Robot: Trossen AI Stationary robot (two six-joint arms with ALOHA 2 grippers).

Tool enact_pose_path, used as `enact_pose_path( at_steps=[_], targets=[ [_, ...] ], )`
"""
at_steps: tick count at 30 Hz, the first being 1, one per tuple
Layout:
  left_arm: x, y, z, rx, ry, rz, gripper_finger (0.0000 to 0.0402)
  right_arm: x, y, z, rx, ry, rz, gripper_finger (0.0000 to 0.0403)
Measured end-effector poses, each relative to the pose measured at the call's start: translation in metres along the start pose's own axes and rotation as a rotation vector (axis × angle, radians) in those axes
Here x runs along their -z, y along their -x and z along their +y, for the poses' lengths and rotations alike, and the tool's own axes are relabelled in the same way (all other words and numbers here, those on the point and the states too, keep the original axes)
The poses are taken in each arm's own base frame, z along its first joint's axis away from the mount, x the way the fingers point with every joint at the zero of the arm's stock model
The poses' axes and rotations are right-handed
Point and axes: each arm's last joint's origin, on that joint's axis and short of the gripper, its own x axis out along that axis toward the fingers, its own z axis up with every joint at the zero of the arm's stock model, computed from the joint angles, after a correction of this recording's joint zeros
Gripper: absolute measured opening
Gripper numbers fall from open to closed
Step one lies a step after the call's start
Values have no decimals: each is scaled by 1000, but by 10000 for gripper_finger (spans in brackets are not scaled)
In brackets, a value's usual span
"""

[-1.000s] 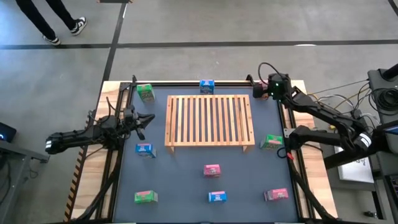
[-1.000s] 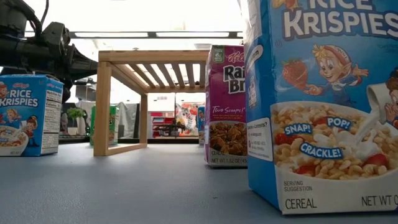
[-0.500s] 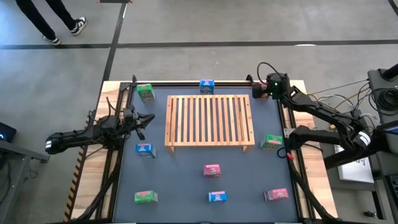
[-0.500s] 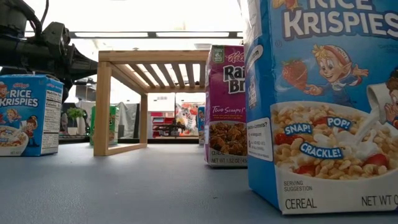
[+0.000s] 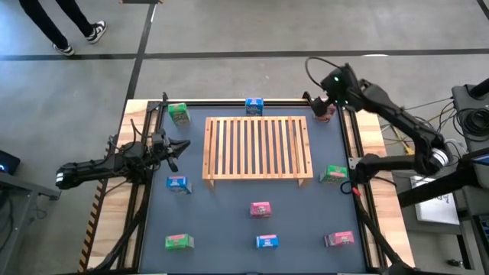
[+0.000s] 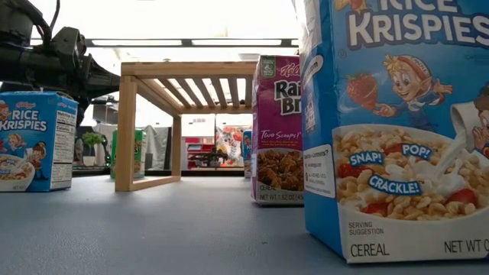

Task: Stack cereal on shelf
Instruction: Put the top pink cereal box on the shelf

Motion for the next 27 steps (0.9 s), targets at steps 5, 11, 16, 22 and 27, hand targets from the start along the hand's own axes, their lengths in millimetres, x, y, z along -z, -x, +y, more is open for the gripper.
enact_pose_path(
  at_steps=[5, 11, 16, 22, 27],
  targets=[
    [0, 0, 0, 0, 0, 0, 0, -16, -16, 1, -26, 91, 216, 352],
    [0, 0, 0, 0, 0, 0, 0, -22, -47, 3, -19, 272, 384, 352],
    [0, 0, 0, 0, 0, 0, 0, -22, -60, 3, -15, 383, 436, 352],
    [0, 0, 0, 0, 0, 0, 0, -20, -62, -6, -43, 406, 446, 352],
    [0, 0, 0, 0, 0, 0, 0, -18, -62, -16, -104, 377, 436, 352]
  ],
)
